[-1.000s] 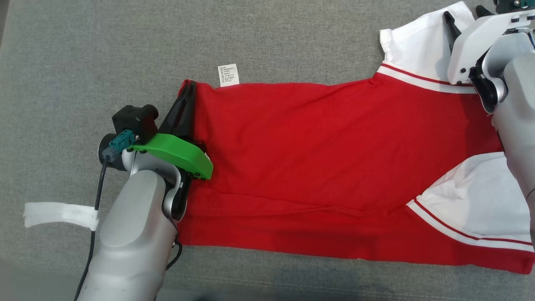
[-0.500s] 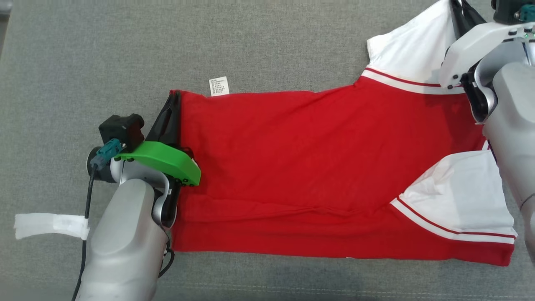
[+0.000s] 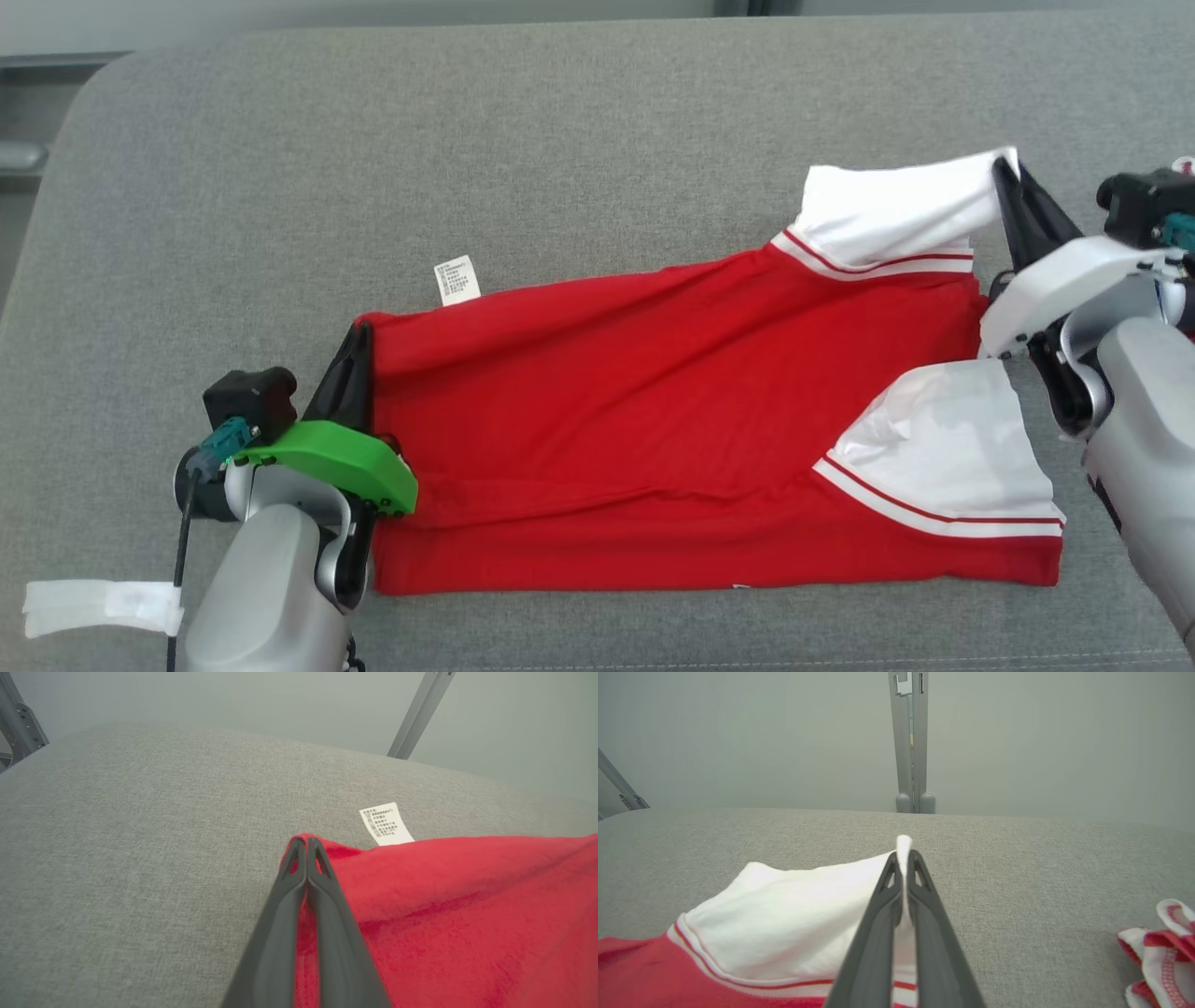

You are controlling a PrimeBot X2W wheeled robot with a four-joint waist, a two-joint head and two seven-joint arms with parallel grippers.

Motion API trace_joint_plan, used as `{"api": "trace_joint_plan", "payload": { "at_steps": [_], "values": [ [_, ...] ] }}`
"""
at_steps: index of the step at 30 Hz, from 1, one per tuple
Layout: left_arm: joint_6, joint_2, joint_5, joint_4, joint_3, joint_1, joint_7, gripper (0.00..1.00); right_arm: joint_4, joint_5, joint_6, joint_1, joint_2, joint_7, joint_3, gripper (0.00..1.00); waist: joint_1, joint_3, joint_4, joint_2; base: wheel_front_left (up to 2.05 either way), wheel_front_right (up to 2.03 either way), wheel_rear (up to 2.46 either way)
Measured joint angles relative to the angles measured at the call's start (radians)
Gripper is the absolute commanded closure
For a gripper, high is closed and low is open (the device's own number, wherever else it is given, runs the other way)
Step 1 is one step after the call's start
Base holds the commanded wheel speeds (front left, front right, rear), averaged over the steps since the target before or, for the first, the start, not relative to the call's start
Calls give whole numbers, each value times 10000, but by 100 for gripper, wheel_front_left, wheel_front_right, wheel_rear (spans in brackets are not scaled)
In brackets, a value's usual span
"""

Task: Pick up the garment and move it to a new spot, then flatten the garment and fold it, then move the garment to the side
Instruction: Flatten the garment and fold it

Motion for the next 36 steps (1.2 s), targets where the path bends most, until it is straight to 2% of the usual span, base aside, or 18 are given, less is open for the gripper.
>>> {"api": "trace_joint_plan", "payload": {
  "at_steps": [10, 18, 27, 28, 29, 30, 33, 36],
  "values": [
    [0, 130, -8, -224, 209, 1027, 0, 100, -1760, 326, 0, 2811, -82, -2, -382, 100, 0, -962, -471, 0, 0, 0, 0],
    [0, 100, -123, -263, 213, 1947, 0, 100, -1816, 339, 0, 4215, 226, -2, -759, 100, 0, -1394, -740, 0, 0, 0, 0],
    [0, 0, -98, -355, 385, 2401, 0, 100, -2042, 2, 0, 4785, 445, -4, -1252, 100, 0, -1666, -709, 0, 0, 0, 0],
    [0, -13, -98, -347, 426, 2457, 0, 85, -2021, 2, 0, 4848, 483, -6, -1252, 100, 0, -1680, -715, 0, 0, 0, 0],
    [0, -23, -81, -343, 489, 2492, 0, 25, -1919, 2, 0, 4899, 522, -8, -1233, 80, 0, -1686, -721, 0, 0, 0, 0],
    [0, -33, -59, -290, 571, 2500, 0, 0, -1781, 4, 0, 4940, 548, -8, -1183, 0, 0, -1693, -723, 0, 0, 0, 0],
    [0, -63, 234, -303, 1020, 2580, 0, 0, -1839, -46, -2, 5046, 566, -6, -1540, 0, 0, -1706, -722, 0, 0, 0, 0],
    [56, -107, 706, -825, 1668, 2873, 0, 0, -2777, -489, -4, 5164, 594, -8, -2510, 0, 0, -1722, -735, 0, 0, 0, 0]
  ]
}}
